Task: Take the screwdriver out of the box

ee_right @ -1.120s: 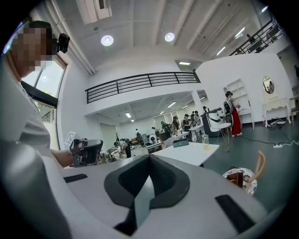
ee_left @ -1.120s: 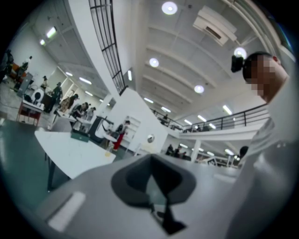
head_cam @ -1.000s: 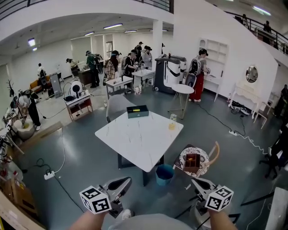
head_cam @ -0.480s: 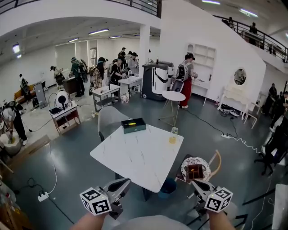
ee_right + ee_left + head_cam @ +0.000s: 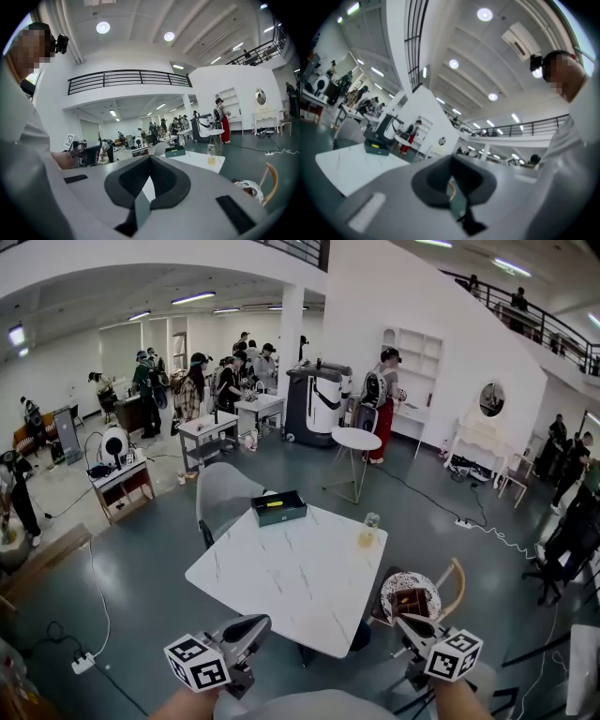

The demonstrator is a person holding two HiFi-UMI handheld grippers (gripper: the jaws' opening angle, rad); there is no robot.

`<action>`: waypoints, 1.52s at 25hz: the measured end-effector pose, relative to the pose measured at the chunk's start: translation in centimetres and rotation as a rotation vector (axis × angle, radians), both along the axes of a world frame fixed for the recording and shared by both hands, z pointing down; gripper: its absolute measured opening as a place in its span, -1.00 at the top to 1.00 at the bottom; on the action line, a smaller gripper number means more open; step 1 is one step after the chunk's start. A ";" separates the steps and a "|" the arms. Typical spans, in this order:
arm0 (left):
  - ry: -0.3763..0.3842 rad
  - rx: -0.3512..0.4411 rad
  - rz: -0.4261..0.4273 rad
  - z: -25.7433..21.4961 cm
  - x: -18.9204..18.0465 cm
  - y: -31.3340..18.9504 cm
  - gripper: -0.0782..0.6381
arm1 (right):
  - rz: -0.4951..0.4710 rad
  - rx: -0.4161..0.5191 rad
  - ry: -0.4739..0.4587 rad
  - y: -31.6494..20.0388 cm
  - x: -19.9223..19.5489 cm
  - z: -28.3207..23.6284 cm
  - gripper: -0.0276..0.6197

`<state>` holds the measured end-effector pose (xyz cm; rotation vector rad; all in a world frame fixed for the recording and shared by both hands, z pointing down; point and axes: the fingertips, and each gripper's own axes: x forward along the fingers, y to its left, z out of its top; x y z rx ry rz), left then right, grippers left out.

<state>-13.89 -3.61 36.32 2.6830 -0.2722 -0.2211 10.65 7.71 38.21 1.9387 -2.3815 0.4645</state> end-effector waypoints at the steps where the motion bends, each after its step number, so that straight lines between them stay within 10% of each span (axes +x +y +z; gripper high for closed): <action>1: 0.001 -0.001 -0.003 0.2 -0.3 -0.5 0.77 | -0.001 -0.002 0.002 -0.6 -0.2 0.0 0.91; 21: -0.051 0.018 -0.131 1.8 0.6 -6.4 0.77 | -0.125 -0.038 -0.004 -9.7 2.7 1.9 0.92; 38: -0.177 -0.009 -0.391 2.3 17.6 -16.8 0.77 | -0.415 -0.042 -0.082 -27.2 18.0 7.7 0.92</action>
